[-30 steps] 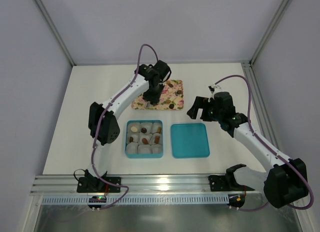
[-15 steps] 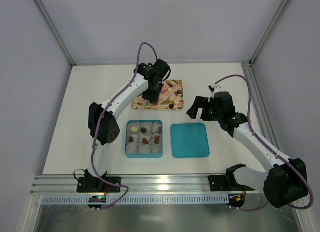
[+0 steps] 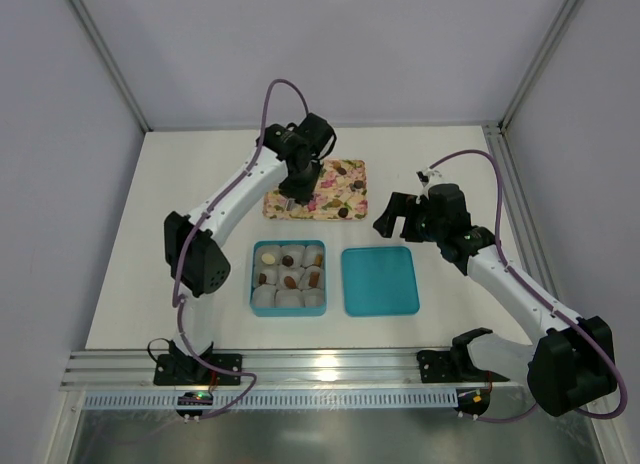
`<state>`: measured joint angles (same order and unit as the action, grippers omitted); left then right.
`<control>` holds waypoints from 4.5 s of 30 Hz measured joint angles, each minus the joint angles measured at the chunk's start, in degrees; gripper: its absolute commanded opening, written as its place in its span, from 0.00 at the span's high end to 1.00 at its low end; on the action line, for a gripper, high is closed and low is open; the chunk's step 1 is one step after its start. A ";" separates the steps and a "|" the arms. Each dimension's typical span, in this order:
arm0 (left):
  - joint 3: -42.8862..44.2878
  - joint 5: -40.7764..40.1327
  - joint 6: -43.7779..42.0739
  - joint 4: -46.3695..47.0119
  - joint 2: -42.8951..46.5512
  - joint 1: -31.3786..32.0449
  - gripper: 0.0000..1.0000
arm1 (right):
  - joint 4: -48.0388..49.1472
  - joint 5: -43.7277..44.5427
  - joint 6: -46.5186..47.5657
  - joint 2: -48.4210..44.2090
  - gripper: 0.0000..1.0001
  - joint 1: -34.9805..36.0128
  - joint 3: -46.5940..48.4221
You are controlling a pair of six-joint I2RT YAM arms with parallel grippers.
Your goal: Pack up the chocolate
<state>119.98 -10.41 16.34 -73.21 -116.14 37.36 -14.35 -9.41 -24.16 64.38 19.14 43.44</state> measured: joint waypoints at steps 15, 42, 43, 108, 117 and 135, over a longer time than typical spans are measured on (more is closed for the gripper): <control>-12.37 1.11 1.55 0.11 11.15 0.00 0.74 | 1.11 -0.68 -0.59 1.60 0.00 0.00 -0.28; -33.51 5.88 5.60 -3.39 39.17 0.00 0.73 | 3.82 -1.14 -1.70 6.21 0.00 0.00 -0.28; -34.29 6.16 5.73 -3.65 40.46 0.00 0.73 | 3.87 -1.11 -1.73 6.27 0.00 0.00 -0.28; -54.12 9.44 16.33 -4.63 58.66 5.31 0.73 | 7.52 -1.51 -4.24 7.69 0.00 0.00 -2.86; -54.95 9.42 16.72 -4.63 58.69 5.79 0.73 | 8.33 -1.81 -4.26 8.46 0.00 0.00 -3.02; -56.43 8.02 17.92 -4.66 58.93 6.62 0.71 | 9.66 -2.34 -4.28 9.18 0.00 0.00 -3.93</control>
<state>63.55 -2.39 34.26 -77.87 -57.21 43.99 -4.69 -11.75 -28.45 73.56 19.14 39.51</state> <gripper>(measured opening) 0.290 0.996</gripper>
